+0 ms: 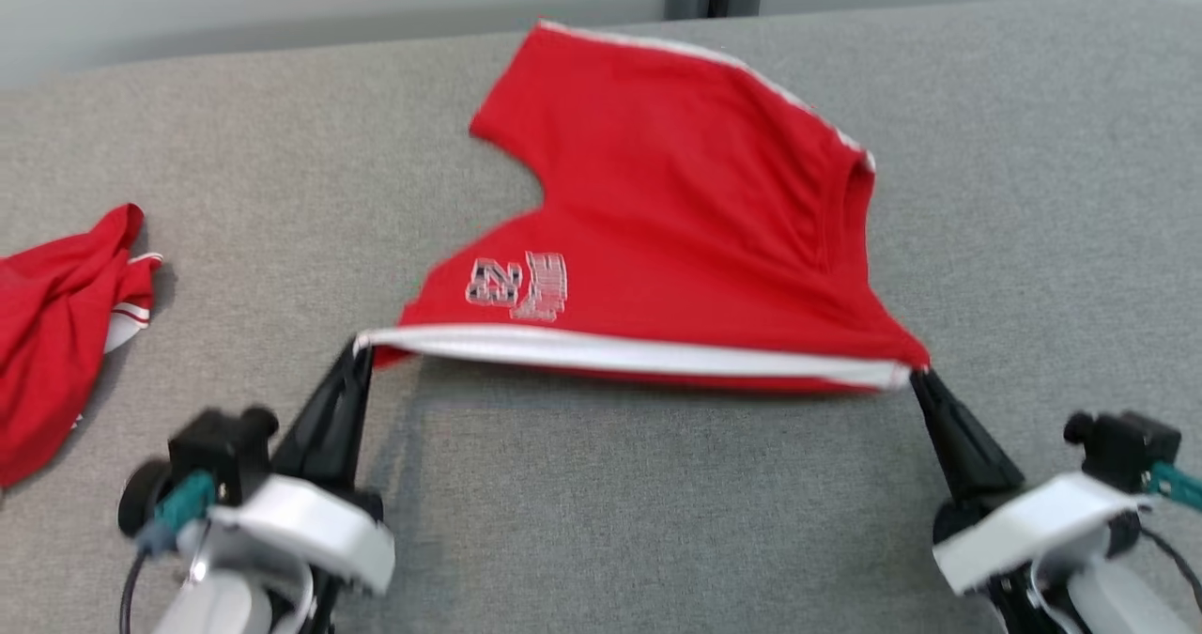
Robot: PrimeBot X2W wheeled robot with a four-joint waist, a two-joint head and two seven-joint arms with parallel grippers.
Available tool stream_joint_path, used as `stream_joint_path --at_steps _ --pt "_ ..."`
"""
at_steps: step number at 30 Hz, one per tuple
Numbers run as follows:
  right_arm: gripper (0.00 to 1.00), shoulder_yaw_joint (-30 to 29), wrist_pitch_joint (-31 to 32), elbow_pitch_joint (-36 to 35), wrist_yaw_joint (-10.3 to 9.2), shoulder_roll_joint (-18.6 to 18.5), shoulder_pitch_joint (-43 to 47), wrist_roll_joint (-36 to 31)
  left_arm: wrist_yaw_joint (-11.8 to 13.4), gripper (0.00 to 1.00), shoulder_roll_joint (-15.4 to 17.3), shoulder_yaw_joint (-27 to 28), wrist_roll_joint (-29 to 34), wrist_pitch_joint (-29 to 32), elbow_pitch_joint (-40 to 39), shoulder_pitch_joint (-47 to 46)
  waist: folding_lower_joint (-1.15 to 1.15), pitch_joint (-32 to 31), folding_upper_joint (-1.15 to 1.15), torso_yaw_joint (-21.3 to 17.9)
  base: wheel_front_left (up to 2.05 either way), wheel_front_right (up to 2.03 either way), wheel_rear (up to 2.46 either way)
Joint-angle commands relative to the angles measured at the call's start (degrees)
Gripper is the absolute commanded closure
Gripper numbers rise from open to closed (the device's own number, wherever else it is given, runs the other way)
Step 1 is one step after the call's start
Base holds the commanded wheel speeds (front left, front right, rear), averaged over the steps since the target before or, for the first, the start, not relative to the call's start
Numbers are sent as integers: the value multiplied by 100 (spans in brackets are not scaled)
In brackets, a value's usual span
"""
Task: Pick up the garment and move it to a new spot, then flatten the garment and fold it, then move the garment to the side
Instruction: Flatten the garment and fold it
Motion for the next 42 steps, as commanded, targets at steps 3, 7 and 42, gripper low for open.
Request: stream_joint_path --at_steps 3,7,42 --pt "100 -377 328 -446 -4 -13 697 -215 467 100 313 48 59 433 -1098 763 0 -274 0 35 0 0 0" --pt "100 -912 905 -1135 -4 124 1519 -563 925 100 537 -15 80 963 -2272 1580 0 -417 0 50 0 0 0" --pt "100 -1686 1486 -1392 -2 1453 -424 -1193 -628 100 370 -219 -29 1647 173 -2645 0 1071 0 -671 0 0 0"
